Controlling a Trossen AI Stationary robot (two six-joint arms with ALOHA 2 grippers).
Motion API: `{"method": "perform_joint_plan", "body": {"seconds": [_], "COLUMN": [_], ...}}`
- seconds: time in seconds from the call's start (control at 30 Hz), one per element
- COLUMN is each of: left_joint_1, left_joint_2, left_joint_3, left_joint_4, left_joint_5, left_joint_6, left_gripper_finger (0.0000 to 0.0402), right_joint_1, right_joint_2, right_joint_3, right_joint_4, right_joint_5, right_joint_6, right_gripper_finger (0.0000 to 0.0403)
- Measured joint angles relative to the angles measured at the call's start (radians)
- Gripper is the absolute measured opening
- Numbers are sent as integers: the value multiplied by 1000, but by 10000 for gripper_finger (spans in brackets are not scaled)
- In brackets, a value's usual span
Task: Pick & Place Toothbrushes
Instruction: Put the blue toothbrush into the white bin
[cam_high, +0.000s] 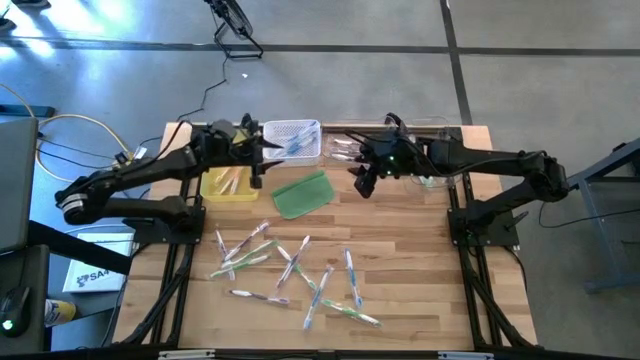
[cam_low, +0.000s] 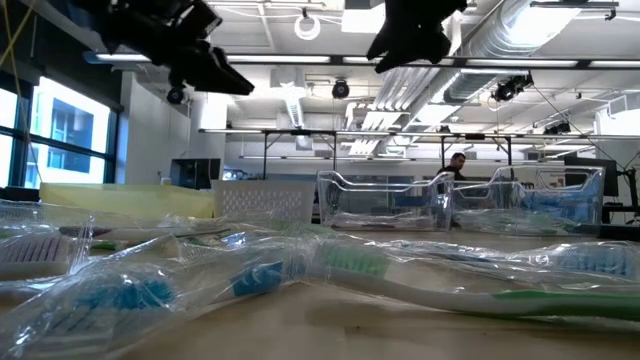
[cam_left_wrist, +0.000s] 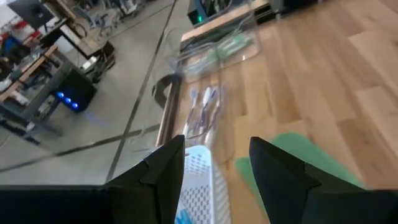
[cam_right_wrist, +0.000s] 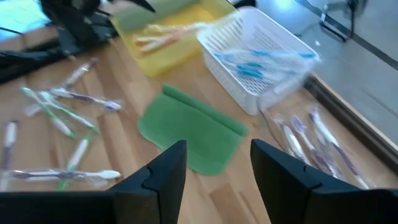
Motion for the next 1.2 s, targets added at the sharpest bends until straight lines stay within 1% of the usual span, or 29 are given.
{"method": "perform_joint_plan", "body": {"seconds": [0.17, 0.33, 0.47, 0.7, 0.93, 1.03, 1.1, 1.2], "left_joint_1": [-45, -95, -140, -226, -307, -341, -366, -398], "left_joint_2": [-85, -156, -201, -261, -321, -333, -340, -338], "left_joint_3": [-39, -42, -42, -42, -41, -41, -41, -41], "left_joint_4": [-19, -86, -98, -125, -223, -273, -311, -316], "left_joint_5": [-2, -2, -2, -3, -3, -4, -5, -4], "left_joint_6": [-4, -8, -19, -27, -27, -31, -50, -89], "left_gripper_finger": [175, 175, 175, 175, 175, 175, 175, 175], "right_joint_1": [56, 109, 145, 199, 261, 293, 312, 334], "right_joint_2": [0, 0, 11, 77, 137, 154, 166, 187], "right_joint_3": [0, 0, 0, 0, 0, 0, 0, -1], "right_joint_4": [83, 144, 186, 238, 216, 190, 195, 171], "right_joint_5": [-1, 0, 0, -1, 0, -1, -2, -1], "right_joint_6": [-4, -6, -6, -7, -9, -33, -51, -60], "right_gripper_finger": [171, 171, 171, 171, 171, 171, 171, 171]}}
